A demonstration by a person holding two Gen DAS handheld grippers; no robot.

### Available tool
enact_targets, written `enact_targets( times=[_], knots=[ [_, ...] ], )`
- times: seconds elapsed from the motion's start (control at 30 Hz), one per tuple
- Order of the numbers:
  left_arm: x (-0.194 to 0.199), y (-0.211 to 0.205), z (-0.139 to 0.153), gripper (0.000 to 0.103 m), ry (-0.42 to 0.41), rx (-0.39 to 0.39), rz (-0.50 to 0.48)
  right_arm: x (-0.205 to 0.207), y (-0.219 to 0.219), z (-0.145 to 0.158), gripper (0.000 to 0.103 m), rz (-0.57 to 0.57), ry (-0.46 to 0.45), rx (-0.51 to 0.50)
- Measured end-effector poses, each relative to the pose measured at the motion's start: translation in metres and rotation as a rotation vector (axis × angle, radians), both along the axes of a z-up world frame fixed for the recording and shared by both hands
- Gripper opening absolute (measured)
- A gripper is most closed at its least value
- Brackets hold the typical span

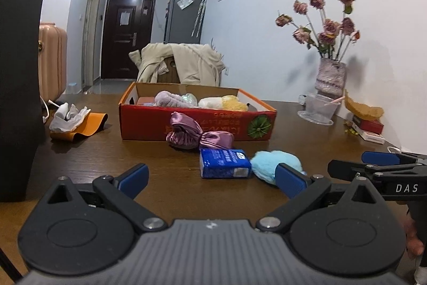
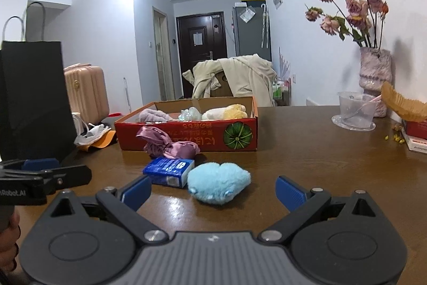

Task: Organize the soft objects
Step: 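Close both tools on the light blue plush and lift it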

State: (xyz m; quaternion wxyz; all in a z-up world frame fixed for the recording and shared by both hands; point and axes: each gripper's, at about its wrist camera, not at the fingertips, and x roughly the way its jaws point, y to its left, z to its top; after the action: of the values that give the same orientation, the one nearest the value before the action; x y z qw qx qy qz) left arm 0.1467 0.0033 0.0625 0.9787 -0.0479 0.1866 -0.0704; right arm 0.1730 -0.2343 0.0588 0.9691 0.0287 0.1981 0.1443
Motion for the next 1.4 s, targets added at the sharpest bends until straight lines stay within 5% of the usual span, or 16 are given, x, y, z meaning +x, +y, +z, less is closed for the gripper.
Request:
enact_targets(
  times=[0.53,0.67,0.87,1.07,1.23,1.4],
  knots=[
    [0.087,0.000,-0.009,0.102,0.105,-0.033,0.034,0.118,0.004,-0.011,0.088,0.092,0.140,0.056],
    [0.102,-0.012,-0.012,0.089,0.134,-0.068,-0.013,0.141,-0.001,-0.020,0.067,0.113,0.192,0.096],
    [0.127,-0.035,-0.024,0.067,0.223,-0.139,-0.136,0.154,-0.004,-0.033,0.053,0.152,0.235,0.118],
    [0.128,-0.048,-0.027,0.058,0.250,-0.148,-0.166,0.154,-0.015,-0.043,0.042,0.117,0.274,0.128],
    [0.122,-0.064,-0.026,0.056,0.281,-0.191,-0.237,0.148,-0.027,-0.046,0.042,0.096,0.296,0.145],
    [0.129,-0.079,-0.038,0.040,0.349,-0.211,-0.243,0.148,-0.032,-0.048,0.044,0.099,0.333,0.180]
  ],
)
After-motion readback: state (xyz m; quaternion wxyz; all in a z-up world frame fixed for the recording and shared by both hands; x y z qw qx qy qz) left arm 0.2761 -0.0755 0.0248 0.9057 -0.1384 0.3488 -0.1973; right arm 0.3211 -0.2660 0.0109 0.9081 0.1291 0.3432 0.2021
